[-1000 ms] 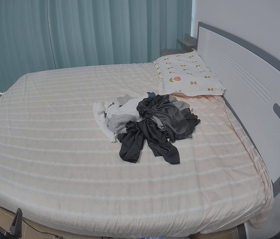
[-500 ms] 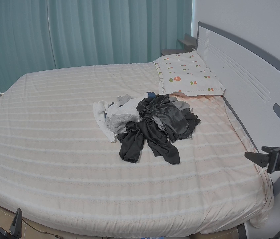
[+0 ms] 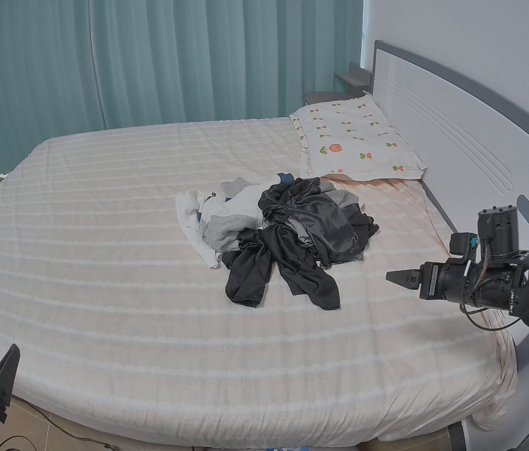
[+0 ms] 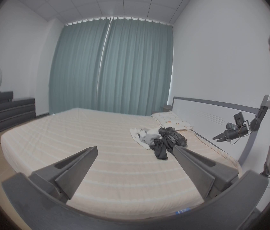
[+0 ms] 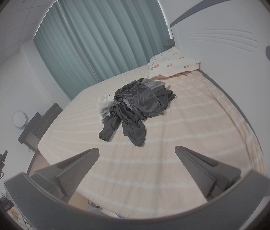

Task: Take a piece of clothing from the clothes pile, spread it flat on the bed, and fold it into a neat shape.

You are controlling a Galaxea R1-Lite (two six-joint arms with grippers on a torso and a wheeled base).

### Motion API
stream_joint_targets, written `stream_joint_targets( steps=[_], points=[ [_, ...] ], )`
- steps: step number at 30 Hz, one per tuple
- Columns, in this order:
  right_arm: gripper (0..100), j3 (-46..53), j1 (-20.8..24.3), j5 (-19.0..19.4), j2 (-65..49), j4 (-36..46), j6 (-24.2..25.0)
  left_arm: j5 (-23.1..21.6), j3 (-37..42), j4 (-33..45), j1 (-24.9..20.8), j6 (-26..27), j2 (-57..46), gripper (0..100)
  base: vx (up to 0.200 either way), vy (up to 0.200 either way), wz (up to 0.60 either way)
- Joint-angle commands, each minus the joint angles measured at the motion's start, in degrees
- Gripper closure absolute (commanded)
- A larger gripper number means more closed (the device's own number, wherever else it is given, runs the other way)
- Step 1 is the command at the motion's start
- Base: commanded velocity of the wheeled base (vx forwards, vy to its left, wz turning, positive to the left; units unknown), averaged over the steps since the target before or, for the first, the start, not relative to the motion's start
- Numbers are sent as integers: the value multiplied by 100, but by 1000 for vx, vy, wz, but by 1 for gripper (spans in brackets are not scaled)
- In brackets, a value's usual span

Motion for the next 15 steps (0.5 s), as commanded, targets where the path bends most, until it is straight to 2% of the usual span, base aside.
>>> stream_joint_targets(
  steps=[1,2,4,7,11,12,13,15],
  points=[
    [0,-1096,523,-502,1748,-576,893,-34,-964,-874,-1332,-1066,4547,0,0,0,0],
    [0,-1131,523,-537,1801,-576,902,-34,-1000,-953,-1376,-1197,4784,0,0,0,0],
    [0,-1210,593,-713,2020,-585,963,-34,-1228,-1454,-1596,-1848,5724,0,0,0,0],
    [0,-1307,725,-827,2161,-646,1324,-34,-1624,-1955,-1745,-2516,6806,0,0,0,0],
    [0,-1658,778,-854,2442,-673,1579,238,-2529,-2157,-2009,-2955,8467,0,0,0,0],
    [0,-1667,778,-854,2460,-673,1579,256,-2573,-2157,-2018,-2964,8519,0,0,0,0],
    [0,-1781,769,-889,2609,-673,1570,361,-3144,-2131,-2176,-3228,9196,0,0,0,0],
    [0,-1939,769,-950,2811,-673,1570,388,-3698,-2105,-2308,-3483,9759,0,0,0,0]
  ],
)
